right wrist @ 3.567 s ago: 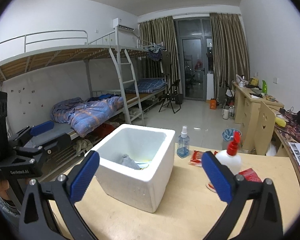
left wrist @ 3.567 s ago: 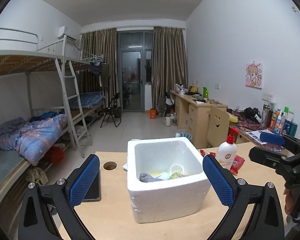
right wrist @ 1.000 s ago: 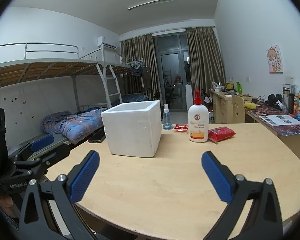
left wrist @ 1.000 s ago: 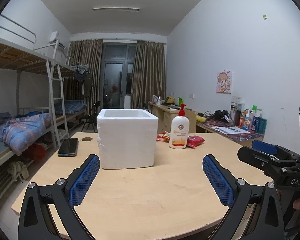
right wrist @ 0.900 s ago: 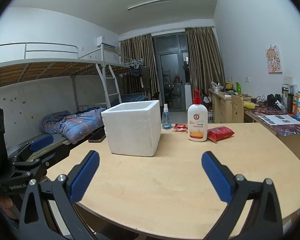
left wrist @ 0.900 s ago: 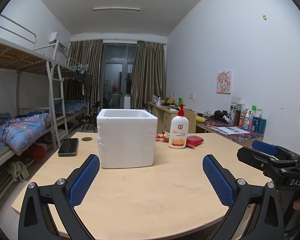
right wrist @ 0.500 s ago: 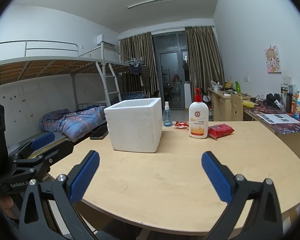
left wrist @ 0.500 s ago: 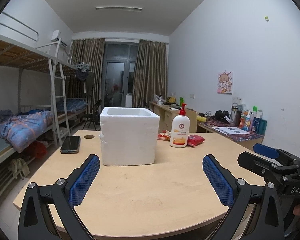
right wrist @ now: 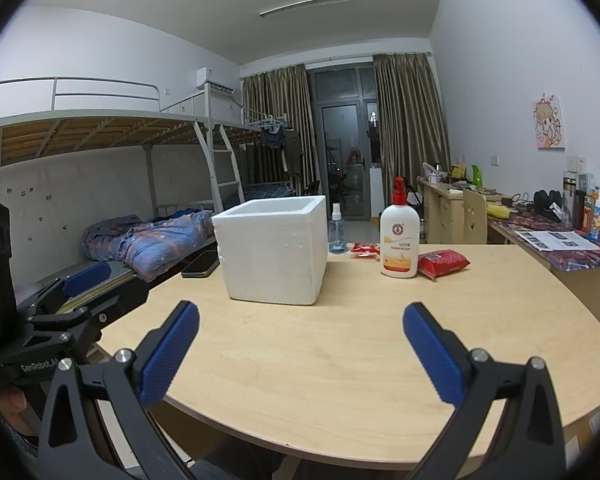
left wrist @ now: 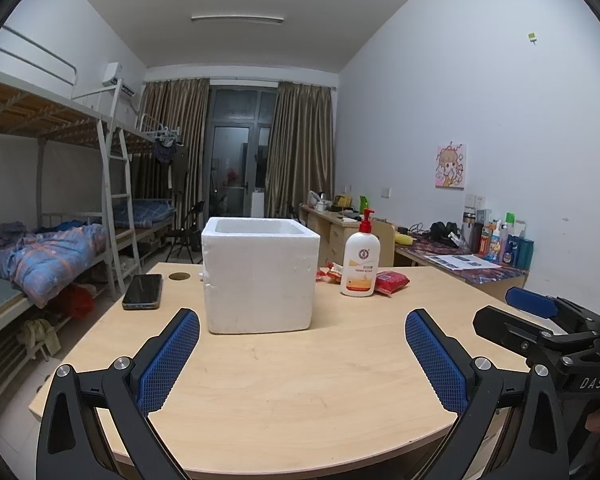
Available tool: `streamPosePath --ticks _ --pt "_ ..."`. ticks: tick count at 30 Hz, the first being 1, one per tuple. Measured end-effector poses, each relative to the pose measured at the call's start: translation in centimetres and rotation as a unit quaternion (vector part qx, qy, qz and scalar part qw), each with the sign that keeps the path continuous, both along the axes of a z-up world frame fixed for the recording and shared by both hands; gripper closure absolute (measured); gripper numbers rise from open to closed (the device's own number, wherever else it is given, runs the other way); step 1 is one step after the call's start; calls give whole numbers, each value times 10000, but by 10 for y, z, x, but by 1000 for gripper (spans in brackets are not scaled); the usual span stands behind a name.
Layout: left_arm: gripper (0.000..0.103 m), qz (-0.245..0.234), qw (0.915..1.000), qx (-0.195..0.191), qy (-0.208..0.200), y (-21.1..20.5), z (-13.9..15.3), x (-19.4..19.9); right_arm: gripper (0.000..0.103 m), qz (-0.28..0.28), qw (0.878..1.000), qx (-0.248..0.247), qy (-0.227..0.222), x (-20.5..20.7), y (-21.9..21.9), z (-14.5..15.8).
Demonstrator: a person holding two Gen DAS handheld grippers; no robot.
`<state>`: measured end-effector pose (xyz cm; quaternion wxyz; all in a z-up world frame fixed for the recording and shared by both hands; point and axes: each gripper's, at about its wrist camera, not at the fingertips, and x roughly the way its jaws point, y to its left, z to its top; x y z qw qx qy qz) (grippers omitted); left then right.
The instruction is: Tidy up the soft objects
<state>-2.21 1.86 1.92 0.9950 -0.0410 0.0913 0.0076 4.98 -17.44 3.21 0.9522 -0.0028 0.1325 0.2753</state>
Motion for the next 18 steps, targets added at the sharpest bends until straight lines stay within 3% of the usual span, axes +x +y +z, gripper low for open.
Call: streamPosePath --ticks 18 --pt "0 2 10000 41 -70 -2 2 -7 0 14 10000 5 -22 -5 -3 3"
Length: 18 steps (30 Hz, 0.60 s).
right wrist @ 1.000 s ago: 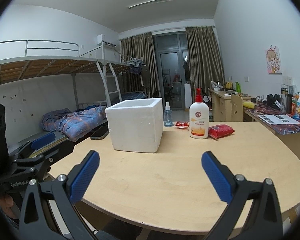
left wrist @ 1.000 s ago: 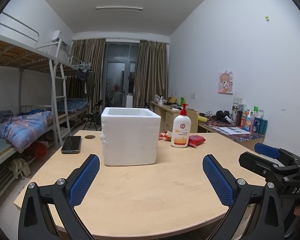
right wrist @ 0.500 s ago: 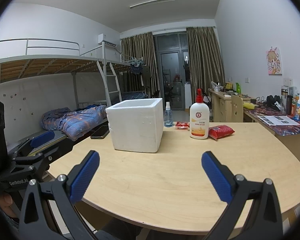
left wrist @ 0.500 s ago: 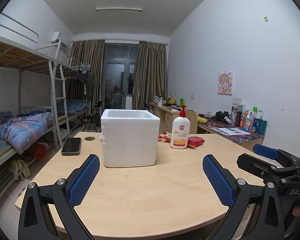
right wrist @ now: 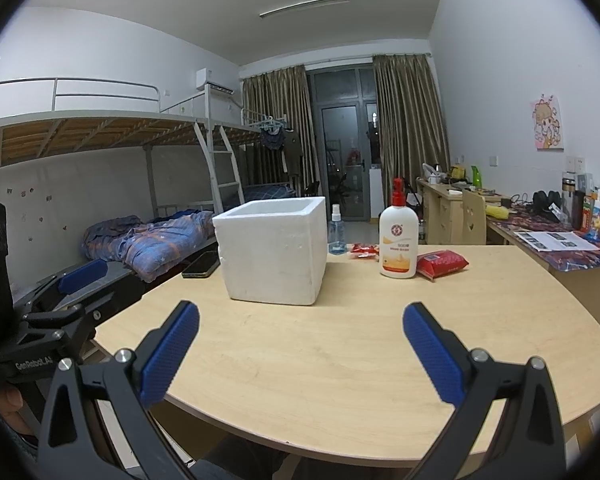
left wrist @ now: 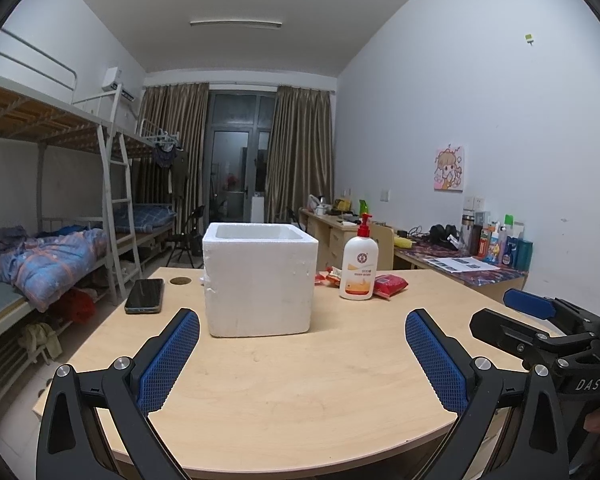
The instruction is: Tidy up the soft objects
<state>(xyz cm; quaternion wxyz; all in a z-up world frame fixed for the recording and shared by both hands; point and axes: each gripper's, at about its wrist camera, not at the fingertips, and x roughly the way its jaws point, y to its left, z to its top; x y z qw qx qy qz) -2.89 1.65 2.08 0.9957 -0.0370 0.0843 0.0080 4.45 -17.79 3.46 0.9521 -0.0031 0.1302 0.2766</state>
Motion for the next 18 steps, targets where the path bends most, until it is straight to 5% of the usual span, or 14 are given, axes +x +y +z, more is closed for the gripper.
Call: streamPosePath --ticks 18 --pt "0 13 10000 -8 15 3 0 -1 0 27 10000 -30 -7 1 2 2"
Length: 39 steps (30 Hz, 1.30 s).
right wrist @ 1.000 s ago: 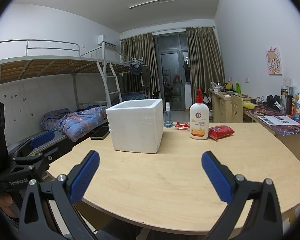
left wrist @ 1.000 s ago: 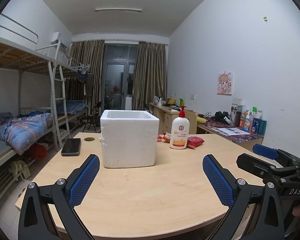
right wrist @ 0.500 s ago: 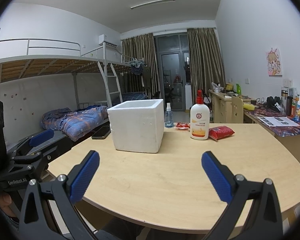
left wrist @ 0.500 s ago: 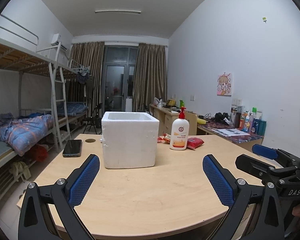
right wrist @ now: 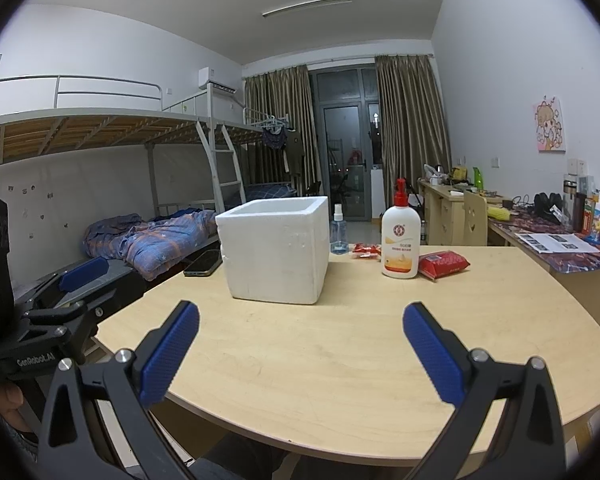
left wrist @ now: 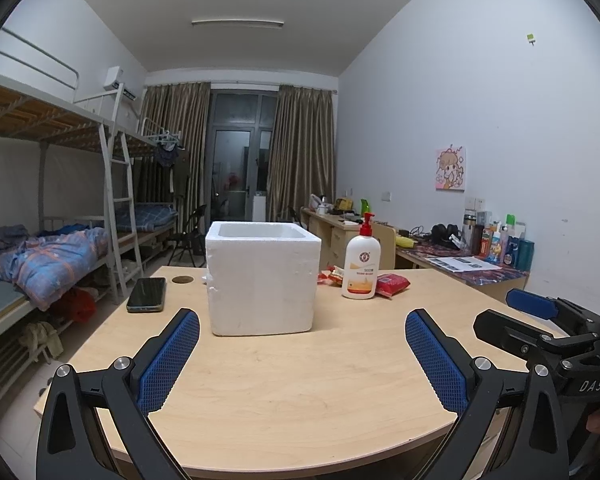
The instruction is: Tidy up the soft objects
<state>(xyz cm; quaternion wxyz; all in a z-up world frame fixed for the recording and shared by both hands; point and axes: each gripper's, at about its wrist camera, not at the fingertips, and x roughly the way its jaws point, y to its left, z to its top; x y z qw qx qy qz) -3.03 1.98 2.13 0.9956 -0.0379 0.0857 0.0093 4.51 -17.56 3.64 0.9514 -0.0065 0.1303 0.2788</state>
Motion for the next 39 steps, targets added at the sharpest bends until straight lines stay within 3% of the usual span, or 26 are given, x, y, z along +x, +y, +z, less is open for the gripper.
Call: streamPosePath --ticks 39 --pt "0 25 10000 15 -12 4 -4 -1 0 13 10000 2 36 1 1 -2"
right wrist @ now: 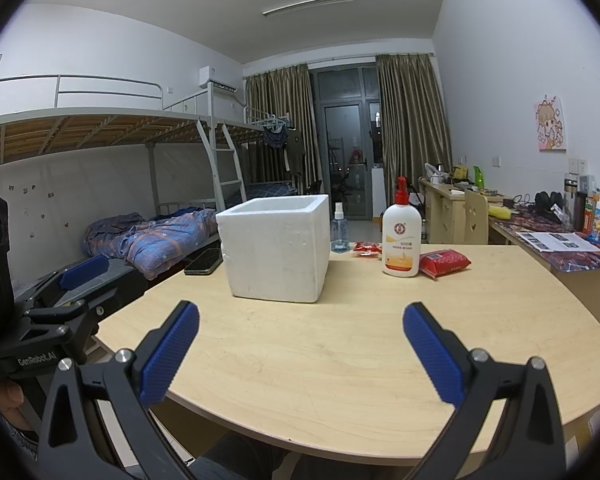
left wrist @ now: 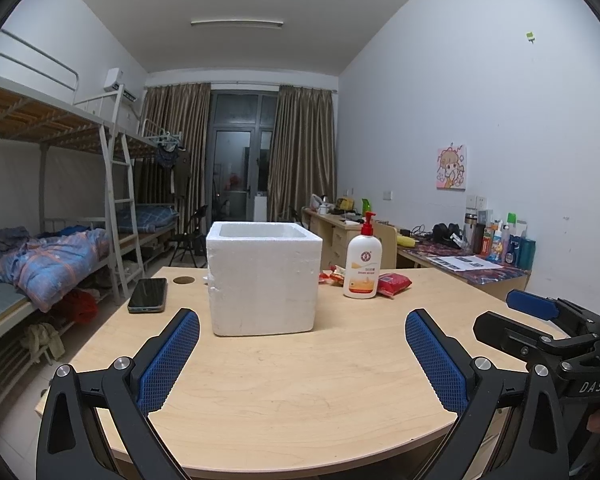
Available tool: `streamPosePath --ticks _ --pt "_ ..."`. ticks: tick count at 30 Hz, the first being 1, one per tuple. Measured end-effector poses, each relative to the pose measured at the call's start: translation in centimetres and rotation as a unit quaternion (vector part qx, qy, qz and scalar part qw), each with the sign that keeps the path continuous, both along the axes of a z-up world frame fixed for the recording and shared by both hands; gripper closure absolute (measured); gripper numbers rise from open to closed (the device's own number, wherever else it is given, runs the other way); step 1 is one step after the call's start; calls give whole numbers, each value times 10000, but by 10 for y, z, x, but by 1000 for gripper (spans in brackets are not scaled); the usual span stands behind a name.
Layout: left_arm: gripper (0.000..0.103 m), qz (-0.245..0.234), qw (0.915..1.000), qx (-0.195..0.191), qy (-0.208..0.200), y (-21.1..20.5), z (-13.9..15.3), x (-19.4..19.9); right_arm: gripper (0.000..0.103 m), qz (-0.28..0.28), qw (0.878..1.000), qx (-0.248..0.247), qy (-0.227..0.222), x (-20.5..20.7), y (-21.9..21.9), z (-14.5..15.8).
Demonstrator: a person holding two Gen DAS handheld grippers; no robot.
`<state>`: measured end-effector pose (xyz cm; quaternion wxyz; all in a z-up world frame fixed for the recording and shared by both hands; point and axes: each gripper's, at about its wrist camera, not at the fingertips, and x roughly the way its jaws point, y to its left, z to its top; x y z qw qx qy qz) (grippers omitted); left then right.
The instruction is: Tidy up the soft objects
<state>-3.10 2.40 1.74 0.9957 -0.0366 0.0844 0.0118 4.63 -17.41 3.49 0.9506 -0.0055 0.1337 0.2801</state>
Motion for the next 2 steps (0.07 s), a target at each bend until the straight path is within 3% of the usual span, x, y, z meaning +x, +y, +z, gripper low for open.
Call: streamPosePath --ticks 2 --pt "0 28 10000 -25 -37 0 0 -1 0 -6 10000 -2 3 0 0 0"
